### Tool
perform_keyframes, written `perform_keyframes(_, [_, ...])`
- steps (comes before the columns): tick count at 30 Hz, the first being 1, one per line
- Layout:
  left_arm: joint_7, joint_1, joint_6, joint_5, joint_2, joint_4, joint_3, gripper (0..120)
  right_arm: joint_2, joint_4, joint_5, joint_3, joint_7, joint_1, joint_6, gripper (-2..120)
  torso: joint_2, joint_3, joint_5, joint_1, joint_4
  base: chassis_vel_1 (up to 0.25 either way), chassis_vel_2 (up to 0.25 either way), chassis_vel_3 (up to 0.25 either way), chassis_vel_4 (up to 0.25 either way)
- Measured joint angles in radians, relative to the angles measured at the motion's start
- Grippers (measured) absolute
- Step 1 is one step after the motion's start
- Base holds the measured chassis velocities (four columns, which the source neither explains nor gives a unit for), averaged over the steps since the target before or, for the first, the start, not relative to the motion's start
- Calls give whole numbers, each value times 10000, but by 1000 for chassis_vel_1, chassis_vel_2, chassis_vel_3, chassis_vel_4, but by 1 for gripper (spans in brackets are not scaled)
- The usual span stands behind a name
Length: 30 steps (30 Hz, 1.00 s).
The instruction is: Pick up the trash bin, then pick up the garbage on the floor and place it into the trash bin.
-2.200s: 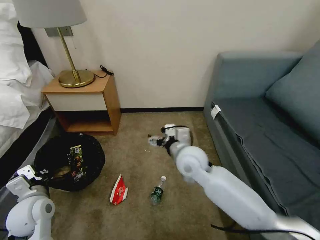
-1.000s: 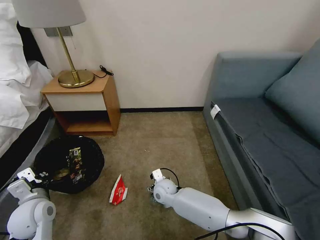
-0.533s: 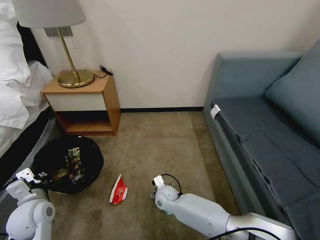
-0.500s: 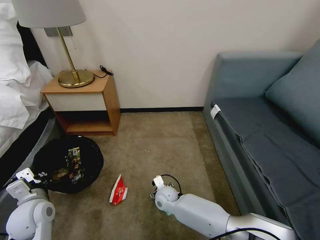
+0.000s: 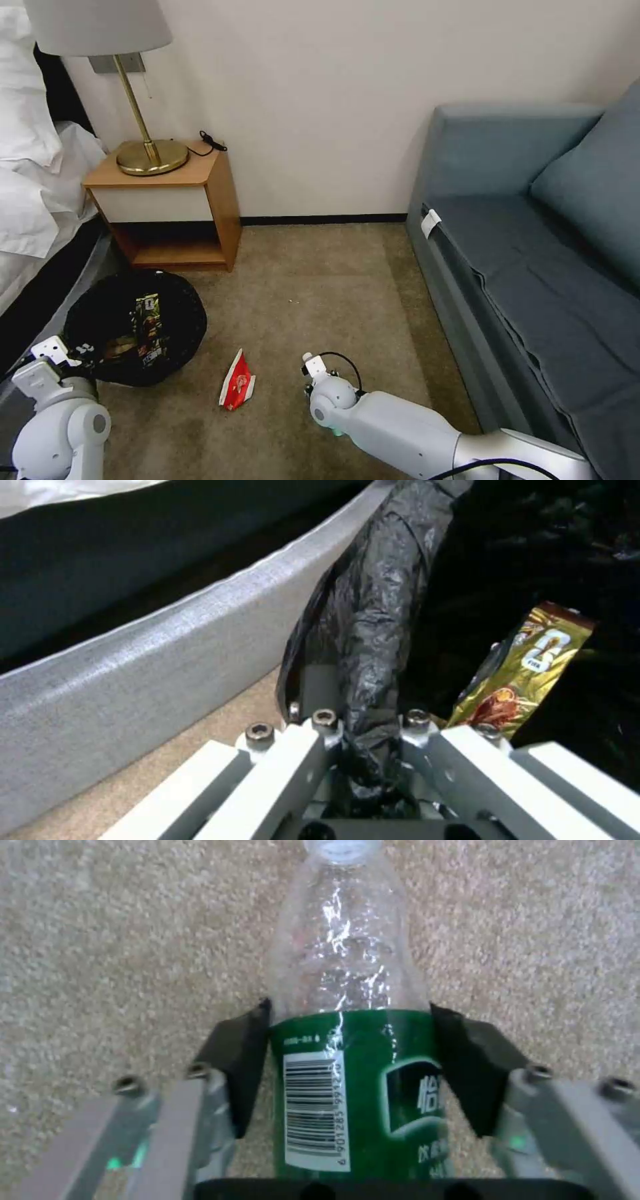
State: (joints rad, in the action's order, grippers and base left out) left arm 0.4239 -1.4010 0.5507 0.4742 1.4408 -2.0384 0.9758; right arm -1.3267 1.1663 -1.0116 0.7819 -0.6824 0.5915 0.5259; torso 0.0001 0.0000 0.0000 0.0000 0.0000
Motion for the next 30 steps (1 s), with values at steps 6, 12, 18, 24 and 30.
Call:
perform_keyframes(6, [-12, 11, -13, -40, 41, 19, -31, 2, 65, 136, 89, -2, 88, -17, -140, 33, 0, -1, 0, 0, 0, 0, 0, 0, 0])
perform_keyframes(12, [-17, 18, -14, -58, 46, 25, -42, 2, 172, 458, 108, -38, 100, -74, -235, 22, 0, 0, 1, 0, 0, 0, 0, 0, 0])
perform_keyframes(18, [-22, 12, -3, -60, 24, -28, -115, 2, 601, 2432, -98, -656, 38, -720, -367, 17, 0, 0, 0, 1, -1, 0, 0, 0, 0])
perform_keyframes(24, [-27, -22, 27, -71, 46, -52, -250, 2, 191, 4197, -854, -1239, -238, -2078, -492, 17, 0, -1, -1, 0, -1, 0, 0, 0, 0])
perform_keyframes(30, [-28, -44, 43, -172, 136, -85, -430, 2, -1060, 4575, -1696, -1087, -729, -3409, -834, 17, 0, 0, -2, 0, 1, 0, 0, 0, 0])
